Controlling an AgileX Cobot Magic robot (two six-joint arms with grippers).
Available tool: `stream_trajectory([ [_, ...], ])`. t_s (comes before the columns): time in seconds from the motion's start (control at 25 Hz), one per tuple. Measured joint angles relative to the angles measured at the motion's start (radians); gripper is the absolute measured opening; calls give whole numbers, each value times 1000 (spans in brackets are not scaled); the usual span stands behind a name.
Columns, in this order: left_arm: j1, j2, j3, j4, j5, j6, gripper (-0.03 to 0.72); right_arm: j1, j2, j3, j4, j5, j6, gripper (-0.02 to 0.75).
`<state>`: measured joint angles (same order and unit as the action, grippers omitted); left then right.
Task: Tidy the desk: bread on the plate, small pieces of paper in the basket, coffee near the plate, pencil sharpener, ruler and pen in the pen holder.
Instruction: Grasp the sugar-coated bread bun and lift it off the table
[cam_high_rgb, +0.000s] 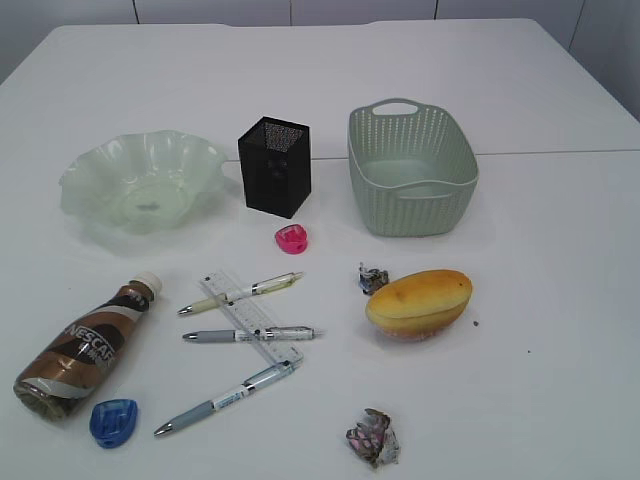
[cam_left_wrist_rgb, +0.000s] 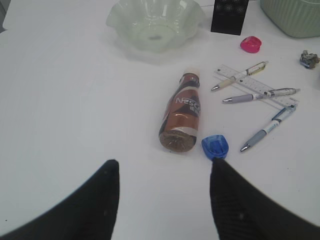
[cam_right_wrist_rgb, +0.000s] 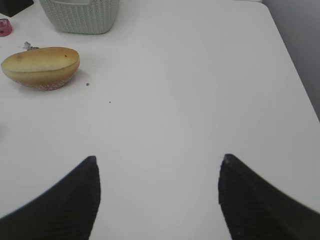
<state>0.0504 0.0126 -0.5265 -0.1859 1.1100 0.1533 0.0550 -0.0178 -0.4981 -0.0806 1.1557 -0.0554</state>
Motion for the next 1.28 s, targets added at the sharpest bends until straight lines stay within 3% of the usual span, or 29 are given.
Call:
stream_trajectory([
  [1.28, 0, 6, 0, 0, 0, 0, 423, 0, 0, 0, 0, 0, 0, 543],
])
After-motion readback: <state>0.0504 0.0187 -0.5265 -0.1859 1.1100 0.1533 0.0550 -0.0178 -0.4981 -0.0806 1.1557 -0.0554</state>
